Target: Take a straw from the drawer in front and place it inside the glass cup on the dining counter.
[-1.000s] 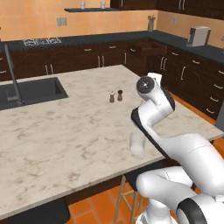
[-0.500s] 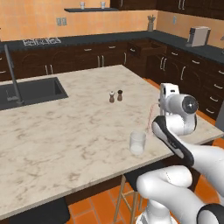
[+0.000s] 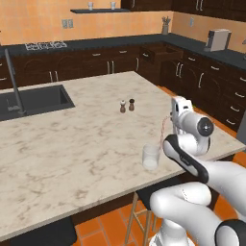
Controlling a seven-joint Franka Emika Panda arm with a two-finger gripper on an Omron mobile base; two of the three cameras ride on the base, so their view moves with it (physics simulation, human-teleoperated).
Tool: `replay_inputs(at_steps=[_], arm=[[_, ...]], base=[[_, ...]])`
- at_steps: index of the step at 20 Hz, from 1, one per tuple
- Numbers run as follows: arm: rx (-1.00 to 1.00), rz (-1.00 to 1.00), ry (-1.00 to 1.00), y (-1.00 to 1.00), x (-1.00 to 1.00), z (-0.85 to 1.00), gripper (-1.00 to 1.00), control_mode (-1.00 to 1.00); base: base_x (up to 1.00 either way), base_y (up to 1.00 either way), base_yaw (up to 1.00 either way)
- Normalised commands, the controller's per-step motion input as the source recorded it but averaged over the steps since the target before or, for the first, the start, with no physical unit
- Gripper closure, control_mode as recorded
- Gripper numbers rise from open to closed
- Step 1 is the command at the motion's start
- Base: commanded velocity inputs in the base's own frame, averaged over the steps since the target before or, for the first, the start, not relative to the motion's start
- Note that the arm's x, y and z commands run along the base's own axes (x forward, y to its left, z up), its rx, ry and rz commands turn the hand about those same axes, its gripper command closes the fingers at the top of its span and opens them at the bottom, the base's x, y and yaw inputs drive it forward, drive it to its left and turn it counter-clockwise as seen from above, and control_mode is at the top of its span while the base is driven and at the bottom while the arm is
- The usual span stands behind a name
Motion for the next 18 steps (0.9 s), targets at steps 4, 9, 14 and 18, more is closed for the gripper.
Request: replay_inputs(at_steps=[4,9,14,18], arm=[[-0.03,0.00,0.00,0.18,0.32,-0.32,1.00,-1.00],[-0.03,0.00,-0.01,0.14,0.36,-0.26,1.00,-1.00],[-0.04,0.00,-0.02,0.16,0.26,-0.27,1.00,-1.00],[-0.04,0.00,-0.01,0.20,0.27,-0.30,1.00,-1.00]], base=[[0.00,0.00,0.00],[0.00,0.00,0.00],[0.00,0.00,0.00],[0.00,0.00,0.00]])
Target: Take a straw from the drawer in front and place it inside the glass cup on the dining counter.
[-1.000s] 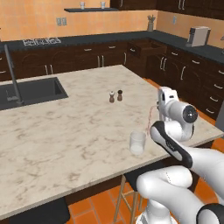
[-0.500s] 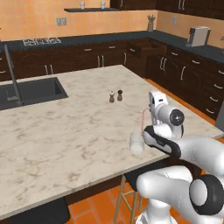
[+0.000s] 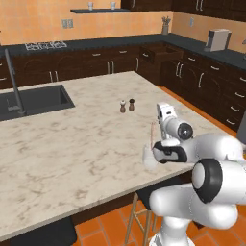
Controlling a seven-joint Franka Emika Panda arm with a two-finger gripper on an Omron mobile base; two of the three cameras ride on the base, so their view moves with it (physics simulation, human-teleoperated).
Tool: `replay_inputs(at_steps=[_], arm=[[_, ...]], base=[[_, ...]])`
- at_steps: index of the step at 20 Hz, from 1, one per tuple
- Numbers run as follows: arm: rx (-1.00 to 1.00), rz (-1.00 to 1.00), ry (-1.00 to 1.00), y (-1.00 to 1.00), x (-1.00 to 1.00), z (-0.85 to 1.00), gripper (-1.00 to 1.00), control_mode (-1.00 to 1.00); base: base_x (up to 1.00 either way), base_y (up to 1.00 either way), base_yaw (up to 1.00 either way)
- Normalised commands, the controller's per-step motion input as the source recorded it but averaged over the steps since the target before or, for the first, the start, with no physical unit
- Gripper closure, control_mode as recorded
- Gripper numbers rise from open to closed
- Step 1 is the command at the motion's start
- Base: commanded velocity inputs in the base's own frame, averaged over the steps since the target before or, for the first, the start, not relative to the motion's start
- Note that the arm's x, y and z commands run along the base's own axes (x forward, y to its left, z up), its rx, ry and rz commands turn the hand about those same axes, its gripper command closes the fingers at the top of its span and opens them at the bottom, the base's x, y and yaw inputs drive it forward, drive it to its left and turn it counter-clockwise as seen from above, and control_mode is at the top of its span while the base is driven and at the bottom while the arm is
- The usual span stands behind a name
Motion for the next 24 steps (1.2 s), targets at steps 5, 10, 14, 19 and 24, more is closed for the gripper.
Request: replay_inputs(at_steps=[5,10,14,19,24], arm=[[-0.03,0.00,-0.03,0.19,0.27,-0.16,1.00,-1.00],[-0.01,0.02,-0.01,0.03,-0.42,-0.07,1.00,-1.00],[0.00,0.02,-0.04,0.00,-0.56,-0.03,1.00,-1.00],[-0.01,0.00,-0.07,0.00,-0.17,-0.09,-1.00,-1.00],[0.00,0.00,-0.02,0.00,-0.25,-0.16,-1.00,-1.00]], base=[[0.00,0.00,0.00],[0.00,0.00,0.00],[0.00,0.00,0.00],[0.00,0.00,0.00],[0.00,0.00,0.00]])
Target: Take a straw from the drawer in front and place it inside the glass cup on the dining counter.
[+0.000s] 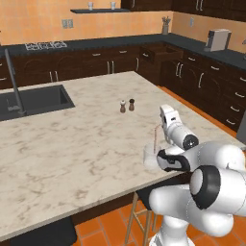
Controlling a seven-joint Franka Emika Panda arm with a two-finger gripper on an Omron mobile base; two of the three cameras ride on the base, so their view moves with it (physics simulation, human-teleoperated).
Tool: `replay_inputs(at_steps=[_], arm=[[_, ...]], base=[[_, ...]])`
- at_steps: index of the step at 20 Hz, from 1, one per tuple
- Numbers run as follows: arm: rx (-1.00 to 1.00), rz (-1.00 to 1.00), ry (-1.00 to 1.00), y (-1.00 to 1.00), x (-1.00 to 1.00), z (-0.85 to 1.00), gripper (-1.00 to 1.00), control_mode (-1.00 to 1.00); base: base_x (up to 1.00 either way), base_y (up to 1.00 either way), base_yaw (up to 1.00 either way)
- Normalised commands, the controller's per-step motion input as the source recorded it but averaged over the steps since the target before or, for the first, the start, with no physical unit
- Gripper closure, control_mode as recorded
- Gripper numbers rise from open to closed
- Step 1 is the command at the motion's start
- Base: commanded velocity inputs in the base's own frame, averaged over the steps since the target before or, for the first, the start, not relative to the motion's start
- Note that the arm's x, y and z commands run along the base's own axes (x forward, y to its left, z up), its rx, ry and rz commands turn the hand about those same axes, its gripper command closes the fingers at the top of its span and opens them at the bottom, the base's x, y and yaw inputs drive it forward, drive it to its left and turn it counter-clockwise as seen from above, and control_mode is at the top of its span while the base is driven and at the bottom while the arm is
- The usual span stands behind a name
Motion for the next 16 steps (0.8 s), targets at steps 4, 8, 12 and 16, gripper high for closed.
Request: replay_inputs(at_steps=[4,8,12,16], arm=[[0.00,0.01,0.00,0.00,-0.23,-0.12,-1.00,-1.00],[-0.03,0.03,0.03,0.00,-0.28,0.00,-1.00,-1.00],[-0.04,0.04,0.18,0.06,-0.10,-0.04,-1.00,-1.00],[-0.01,0.05,0.35,0.18,0.01,-0.13,-1.00,-1.00]], base=[[0.00,0.00,0.00],[0.00,0.00,0.00],[0.00,0.00,0.00],[0.00,0.00,0.00]])
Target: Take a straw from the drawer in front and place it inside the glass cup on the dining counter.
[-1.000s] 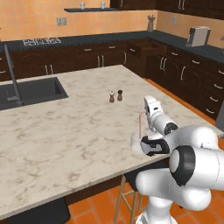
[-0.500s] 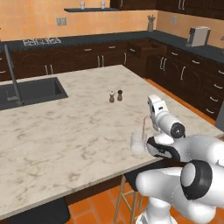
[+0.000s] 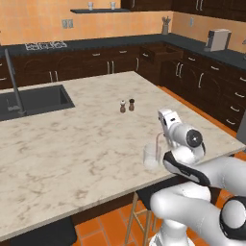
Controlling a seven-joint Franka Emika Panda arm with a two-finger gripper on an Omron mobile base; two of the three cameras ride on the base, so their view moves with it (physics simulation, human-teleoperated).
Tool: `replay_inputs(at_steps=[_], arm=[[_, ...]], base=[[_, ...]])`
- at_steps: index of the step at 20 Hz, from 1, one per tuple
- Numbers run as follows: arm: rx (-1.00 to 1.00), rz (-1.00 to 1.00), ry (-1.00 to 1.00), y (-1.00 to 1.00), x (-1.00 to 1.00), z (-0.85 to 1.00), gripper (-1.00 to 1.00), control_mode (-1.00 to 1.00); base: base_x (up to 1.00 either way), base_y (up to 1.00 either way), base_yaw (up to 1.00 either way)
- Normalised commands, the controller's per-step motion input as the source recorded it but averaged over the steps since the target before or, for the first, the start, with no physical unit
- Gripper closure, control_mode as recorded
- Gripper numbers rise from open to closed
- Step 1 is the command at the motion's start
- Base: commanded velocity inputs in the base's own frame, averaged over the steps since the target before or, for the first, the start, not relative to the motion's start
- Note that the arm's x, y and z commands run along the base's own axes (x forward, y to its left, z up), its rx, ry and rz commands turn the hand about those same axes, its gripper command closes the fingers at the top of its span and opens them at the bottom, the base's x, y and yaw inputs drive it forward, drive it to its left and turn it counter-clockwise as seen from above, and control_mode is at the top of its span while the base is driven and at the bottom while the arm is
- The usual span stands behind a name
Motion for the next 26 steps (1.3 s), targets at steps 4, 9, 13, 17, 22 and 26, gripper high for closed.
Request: replay_inputs(at_steps=[4,9,13,17,22,26], arm=[[-0.01,0.02,0.50,0.01,0.00,-0.04,-1.00,-1.00],[-0.11,0.00,0.54,0.00,0.00,0.00,-1.00,-1.00],[-0.15,0.00,0.53,0.00,-0.03,0.00,-1.00,-1.00],[-0.13,0.00,0.48,0.00,-0.42,0.00,-1.00,-1.00],[-0.06,0.00,0.35,0.28,-0.76,0.00,-1.00,-1.00],[0.00,0.04,0.15,0.68,-0.63,0.06,-1.00,-1.00]], base=[[0.00,0.00,0.00],[0.00,0.00,0.00],[0.00,0.00,0.00],[0.00,0.00,0.00],[0.00,0.00,0.00],[0.00,0.00,0.00]])
